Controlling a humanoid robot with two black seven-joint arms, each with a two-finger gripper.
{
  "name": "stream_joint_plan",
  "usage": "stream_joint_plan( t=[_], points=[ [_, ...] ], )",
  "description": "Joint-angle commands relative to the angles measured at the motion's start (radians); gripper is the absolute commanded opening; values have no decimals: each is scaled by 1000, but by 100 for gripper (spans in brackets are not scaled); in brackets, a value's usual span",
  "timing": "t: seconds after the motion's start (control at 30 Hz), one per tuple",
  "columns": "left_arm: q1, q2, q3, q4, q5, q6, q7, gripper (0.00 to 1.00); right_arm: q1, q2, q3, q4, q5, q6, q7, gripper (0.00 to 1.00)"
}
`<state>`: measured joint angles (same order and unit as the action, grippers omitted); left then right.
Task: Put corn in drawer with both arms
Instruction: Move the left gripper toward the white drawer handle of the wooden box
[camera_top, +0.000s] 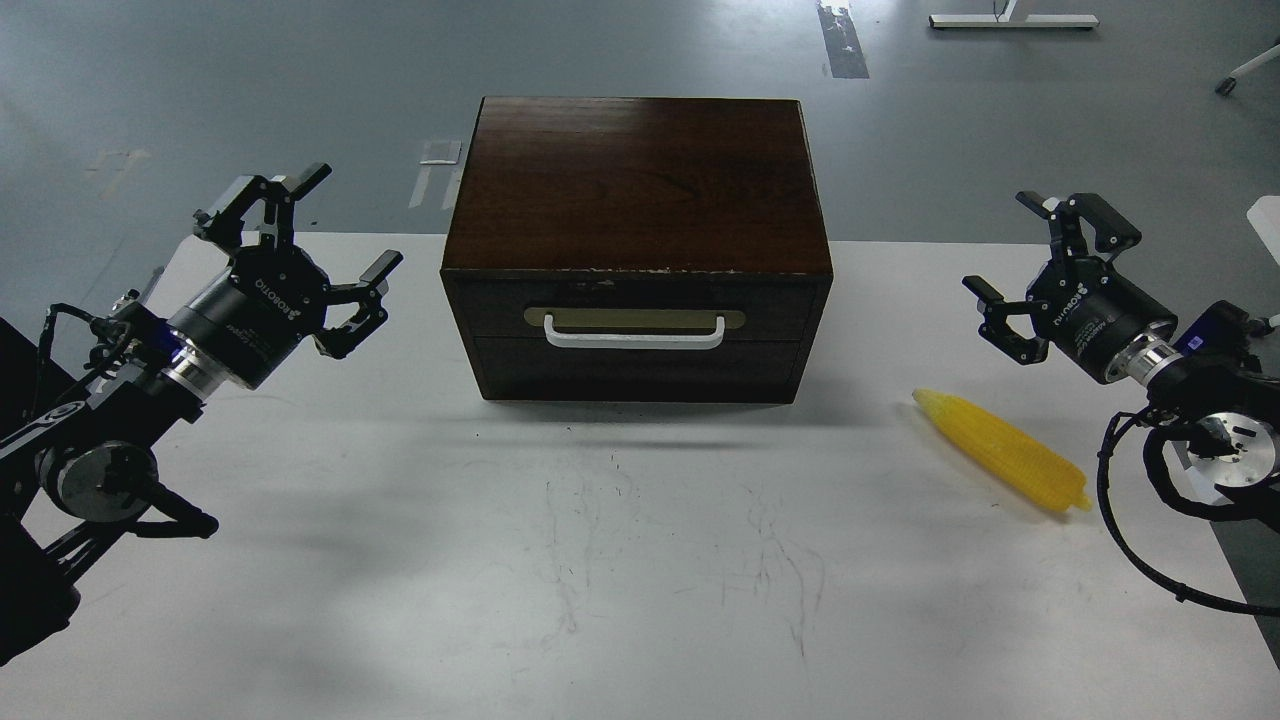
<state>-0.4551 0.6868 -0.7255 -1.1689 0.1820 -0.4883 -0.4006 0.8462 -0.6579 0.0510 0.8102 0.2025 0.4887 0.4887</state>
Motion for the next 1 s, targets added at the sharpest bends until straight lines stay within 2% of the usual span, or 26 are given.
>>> stream_joint_plan(
  t=[0.0, 0.27, 0.5, 0.63, 0.77, 0.83, 0.87, 0.97],
  points=[
    [-1, 7, -5, 0, 4, 0, -7, 98, -2, 6, 0, -5, -2, 0, 0, 100],
    [-1, 11, -15, 0, -1, 0, -9, 98, -3, 4, 0, -5, -2, 0, 0, 100],
    [-7, 19, -25, 3, 8, 0, -63, 98, -3, 3, 0, -5, -3, 0, 0, 100],
    [-42, 26, -32, 2, 79, 0, -67, 98, -3, -3, 0, -5, -3, 0, 0, 100],
    [-158, 53, -29, -12, 264, 0, -66, 98, -1, -3, 1, -5, -9, 0, 0, 100],
    [-258, 54, -29, -34, 452, 0, -64, 98, 1, -5, 1, -5, -11, 0, 0, 100],
    [-258, 54, -29, -34, 453, 0, -64, 98, 1, -5, 1, -5, -11, 0, 0, 100],
    [-376, 43, -26, -97, 707, 0, -67, 98, 1, -6, 1, -6, -11, 0, 0, 100]
  ],
)
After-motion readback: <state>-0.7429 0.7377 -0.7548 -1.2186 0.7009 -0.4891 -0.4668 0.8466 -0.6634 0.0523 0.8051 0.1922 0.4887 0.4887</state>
